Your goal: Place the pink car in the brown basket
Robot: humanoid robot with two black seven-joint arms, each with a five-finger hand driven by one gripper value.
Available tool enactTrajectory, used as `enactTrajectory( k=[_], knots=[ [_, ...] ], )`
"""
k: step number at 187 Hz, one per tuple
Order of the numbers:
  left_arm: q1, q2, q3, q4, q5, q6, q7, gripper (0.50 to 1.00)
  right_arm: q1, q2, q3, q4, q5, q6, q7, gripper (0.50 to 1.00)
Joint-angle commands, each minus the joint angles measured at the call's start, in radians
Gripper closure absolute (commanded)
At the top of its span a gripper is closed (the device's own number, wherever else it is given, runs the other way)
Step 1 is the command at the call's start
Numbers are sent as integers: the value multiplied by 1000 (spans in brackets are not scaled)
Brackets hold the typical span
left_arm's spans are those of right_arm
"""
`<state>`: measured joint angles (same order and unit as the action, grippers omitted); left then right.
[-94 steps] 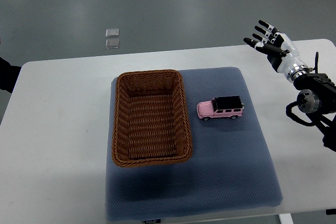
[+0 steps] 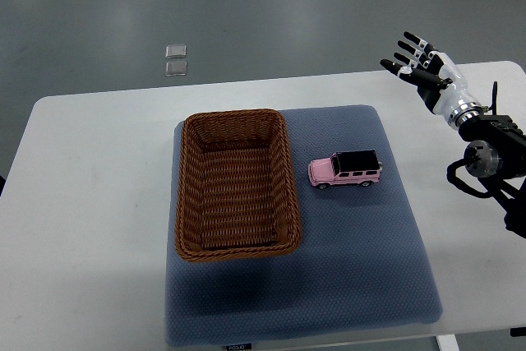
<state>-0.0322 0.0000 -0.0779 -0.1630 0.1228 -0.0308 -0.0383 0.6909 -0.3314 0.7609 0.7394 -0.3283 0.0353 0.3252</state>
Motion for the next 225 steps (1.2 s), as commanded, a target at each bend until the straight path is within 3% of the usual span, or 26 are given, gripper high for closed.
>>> enactTrajectory(
  k=[1,225],
  knots=[
    [0,0,0,0,0,0,0,500,-1,2,-2,0,0,1,0,589],
    [0,0,1,0,0,0,0,500,2,-8,-26,6,-18,37,-3,589]
  ],
)
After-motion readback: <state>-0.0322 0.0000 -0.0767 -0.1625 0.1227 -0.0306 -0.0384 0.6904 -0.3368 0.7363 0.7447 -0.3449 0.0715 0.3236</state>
